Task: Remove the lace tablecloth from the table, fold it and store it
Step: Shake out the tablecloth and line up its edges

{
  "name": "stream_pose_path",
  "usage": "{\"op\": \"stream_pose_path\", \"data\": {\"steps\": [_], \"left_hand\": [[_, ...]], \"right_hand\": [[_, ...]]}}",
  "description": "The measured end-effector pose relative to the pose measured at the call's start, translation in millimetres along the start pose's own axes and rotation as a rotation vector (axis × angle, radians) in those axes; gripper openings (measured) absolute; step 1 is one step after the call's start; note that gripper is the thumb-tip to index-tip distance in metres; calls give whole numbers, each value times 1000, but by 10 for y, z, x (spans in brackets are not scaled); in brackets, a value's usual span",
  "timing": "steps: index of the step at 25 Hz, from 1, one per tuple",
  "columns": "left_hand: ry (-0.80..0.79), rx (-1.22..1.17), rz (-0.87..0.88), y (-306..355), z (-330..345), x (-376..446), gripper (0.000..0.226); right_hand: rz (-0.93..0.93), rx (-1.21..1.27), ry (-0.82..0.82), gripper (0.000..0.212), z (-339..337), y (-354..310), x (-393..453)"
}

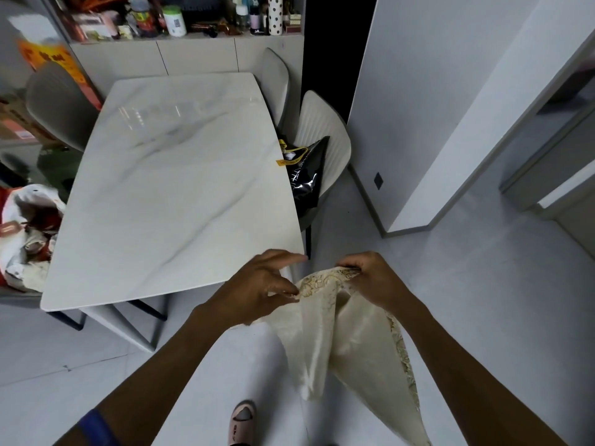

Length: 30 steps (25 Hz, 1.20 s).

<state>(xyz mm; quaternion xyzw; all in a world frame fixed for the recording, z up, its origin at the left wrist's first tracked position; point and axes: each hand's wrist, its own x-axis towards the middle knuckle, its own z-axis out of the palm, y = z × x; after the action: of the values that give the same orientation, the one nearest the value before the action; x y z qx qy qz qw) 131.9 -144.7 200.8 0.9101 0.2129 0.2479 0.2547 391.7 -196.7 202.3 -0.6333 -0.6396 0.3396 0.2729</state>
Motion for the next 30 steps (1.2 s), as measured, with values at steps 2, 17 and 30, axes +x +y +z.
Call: {"op": "stream_pose_path", "data": {"steps": [2, 17, 30], "left_hand": [[-32, -26, -3, 122, 90, 72, 9], [-47, -47, -162, 300, 188, 400, 9], [-129, -55, -273, 250, -164, 660, 21]], "right_hand": [[54, 25, 101, 13, 6, -6, -22], [4, 38, -23, 14, -213, 158, -358], [28, 152, 228, 14, -87, 344, -537]]}}
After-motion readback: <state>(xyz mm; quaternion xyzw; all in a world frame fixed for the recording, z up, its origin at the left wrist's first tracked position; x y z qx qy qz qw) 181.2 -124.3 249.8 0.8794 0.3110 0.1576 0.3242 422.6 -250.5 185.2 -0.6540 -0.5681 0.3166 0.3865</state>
